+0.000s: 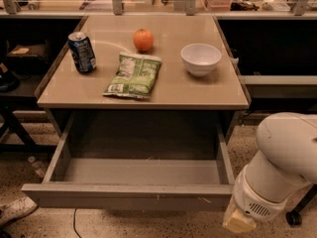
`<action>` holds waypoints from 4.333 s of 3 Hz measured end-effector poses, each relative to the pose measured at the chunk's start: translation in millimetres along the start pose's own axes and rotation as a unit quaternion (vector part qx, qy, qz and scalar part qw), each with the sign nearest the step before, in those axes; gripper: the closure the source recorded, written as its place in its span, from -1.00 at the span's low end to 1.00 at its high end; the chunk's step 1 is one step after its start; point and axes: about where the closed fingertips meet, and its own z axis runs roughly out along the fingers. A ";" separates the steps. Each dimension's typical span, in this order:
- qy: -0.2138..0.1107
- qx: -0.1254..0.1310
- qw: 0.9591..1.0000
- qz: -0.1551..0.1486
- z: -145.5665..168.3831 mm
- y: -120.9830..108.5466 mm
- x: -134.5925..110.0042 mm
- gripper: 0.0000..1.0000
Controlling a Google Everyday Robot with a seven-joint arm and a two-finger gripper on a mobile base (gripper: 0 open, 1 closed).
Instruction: Close top drawer
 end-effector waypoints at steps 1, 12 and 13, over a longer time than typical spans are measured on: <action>-0.023 0.003 1.000 -0.020 14.0 -9.7 -24.4 1.00; -0.095 0.148 0.984 0.037 27.3 -129.3 -67.7 1.00; -0.099 0.144 0.984 0.044 30.4 -127.3 -67.4 1.00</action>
Offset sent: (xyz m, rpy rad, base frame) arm 0.0360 0.0476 -0.0383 0.0899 -0.0655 0.0423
